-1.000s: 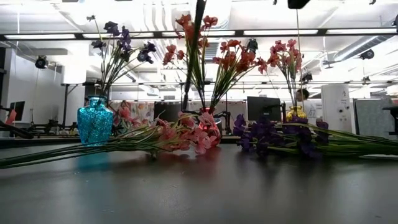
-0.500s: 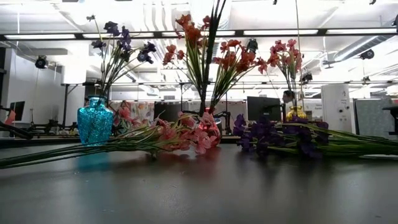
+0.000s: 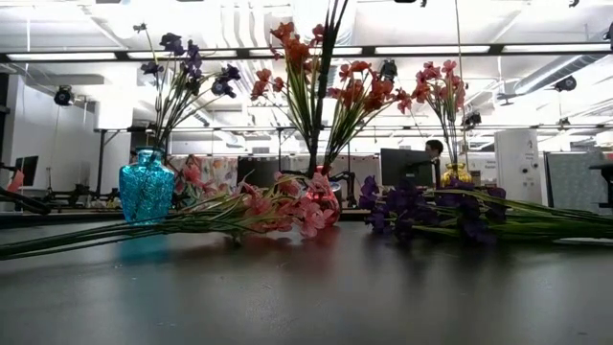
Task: Sort flowers into vase by color
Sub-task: Put the right pink flowers into the yellow vase
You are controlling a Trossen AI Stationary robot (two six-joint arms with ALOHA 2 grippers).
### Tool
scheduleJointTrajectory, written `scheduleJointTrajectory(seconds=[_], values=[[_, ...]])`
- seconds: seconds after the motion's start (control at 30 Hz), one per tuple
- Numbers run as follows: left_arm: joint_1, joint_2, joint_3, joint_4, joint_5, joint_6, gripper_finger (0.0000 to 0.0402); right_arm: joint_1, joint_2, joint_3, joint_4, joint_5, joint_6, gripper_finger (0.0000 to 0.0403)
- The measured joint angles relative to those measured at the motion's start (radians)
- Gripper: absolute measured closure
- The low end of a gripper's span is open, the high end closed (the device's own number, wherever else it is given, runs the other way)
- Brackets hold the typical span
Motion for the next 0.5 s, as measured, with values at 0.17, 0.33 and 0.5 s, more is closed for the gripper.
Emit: scheduleJointTrajectory(seconds=[0.17, 0.33, 0.5], values=[[0.000, -0.005, 0.000, -0.002, 0.006, 0.000, 0.0350, 0.000, -0.003, 0.000, -0.009, -0.002, 0.000, 0.0353], [-0.004, -0.031, 0.020, -0.074, 0.024, 0.000, 0.0277, 0.001, -0.031, 0.000, -0.088, -0.008, 0.046, 0.0388], [-0.004, -0.047, 0.055, -0.258, 0.019, -0.009, 0.0224, -0.024, -0.129, 0.000, -0.251, 0.000, 0.113, 0.0388]])
